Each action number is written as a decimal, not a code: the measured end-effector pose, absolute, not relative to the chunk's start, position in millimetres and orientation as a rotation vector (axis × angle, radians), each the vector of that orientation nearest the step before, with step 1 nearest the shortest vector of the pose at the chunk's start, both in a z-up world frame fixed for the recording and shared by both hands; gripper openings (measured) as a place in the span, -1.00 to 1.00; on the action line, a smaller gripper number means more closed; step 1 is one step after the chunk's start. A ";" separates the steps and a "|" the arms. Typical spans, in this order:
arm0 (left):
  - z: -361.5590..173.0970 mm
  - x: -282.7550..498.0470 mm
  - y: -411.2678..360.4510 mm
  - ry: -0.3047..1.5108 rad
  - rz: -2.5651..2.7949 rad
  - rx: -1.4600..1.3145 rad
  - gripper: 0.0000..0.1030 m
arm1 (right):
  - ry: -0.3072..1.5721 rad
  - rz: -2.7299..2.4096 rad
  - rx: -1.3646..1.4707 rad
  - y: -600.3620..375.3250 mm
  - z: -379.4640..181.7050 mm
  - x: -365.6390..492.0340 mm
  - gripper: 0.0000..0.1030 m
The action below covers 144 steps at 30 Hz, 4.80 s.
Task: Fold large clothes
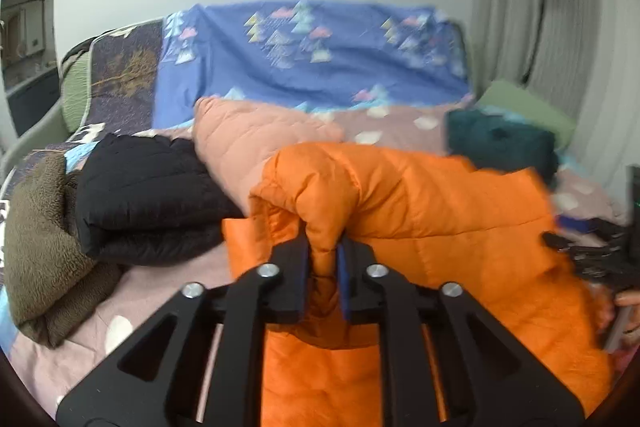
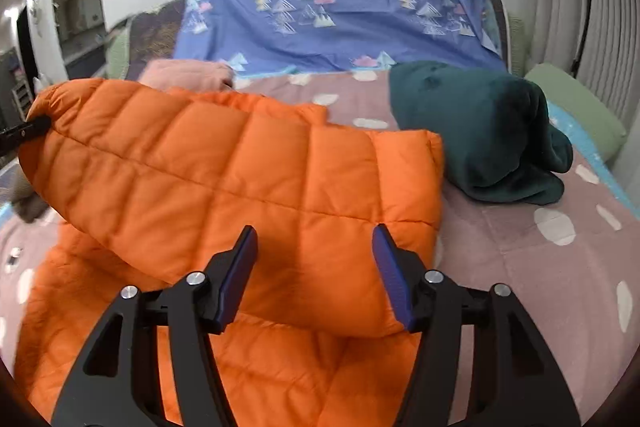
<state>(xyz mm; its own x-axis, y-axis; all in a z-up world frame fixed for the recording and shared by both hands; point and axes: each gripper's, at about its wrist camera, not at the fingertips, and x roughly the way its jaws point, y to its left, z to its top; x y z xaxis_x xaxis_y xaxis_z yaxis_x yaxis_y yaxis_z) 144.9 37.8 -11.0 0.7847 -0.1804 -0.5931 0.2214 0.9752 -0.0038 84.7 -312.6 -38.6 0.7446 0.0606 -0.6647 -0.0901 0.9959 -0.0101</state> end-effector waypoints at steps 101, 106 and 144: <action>-34.5 -33.7 98.4 0.664 -0.326 -0.145 -0.70 | 0.564 0.244 0.289 -374.4 -31.1 -86.4 -0.89; -58.0 -13.4 97.0 0.716 -0.307 -0.165 -0.56 | 0.609 0.232 0.297 -376.6 -43.6 -75.1 -0.80; 10.1 -69.7 46.5 0.509 -0.619 -0.018 0.56 | 0.484 0.384 -0.023 -324.8 6.7 -115.1 0.15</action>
